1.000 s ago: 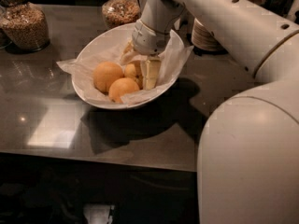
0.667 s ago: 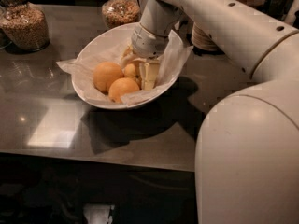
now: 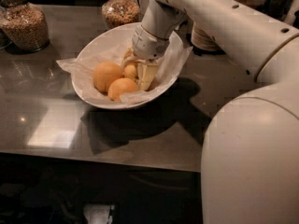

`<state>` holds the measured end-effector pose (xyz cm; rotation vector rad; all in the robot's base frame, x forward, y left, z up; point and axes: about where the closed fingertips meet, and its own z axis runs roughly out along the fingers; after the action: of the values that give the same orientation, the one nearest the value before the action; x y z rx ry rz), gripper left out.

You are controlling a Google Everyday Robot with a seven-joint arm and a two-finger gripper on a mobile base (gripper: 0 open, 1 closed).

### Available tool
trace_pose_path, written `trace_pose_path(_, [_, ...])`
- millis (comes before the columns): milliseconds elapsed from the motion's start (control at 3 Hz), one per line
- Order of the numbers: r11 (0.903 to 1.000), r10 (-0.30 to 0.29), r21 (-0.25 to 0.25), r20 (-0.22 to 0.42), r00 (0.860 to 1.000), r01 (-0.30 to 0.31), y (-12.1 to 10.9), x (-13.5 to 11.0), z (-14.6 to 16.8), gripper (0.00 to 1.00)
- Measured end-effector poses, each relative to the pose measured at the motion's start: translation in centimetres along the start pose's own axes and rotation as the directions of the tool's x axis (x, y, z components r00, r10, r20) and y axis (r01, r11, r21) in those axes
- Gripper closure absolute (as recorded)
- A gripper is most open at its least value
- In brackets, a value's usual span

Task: Pick orange from white bowl

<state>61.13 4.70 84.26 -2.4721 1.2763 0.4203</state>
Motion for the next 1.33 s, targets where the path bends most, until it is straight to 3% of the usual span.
trace_pose_path(333, [0.9992, -0.010, 0.038, 0.013, 1.000, 0.010, -0.2, -0.6, 0.1, 0.92])
trace_pose_path(667, [0.9949, -0.022, 0.099, 0.015, 1.000, 0.020, -0.4, -1.3, -0.9, 1.00])
trace_pose_path(1000, [0.9859, -0.033, 0.164, 0.002, 0.999, 0.032, -0.7, -1.9, -2.5, 1.00])
trace_pose_path(1333, [0.9677, -0.055, 0.244, -0.045, 0.997, 0.064, -1.2, -2.6, -5.4, 1.00])
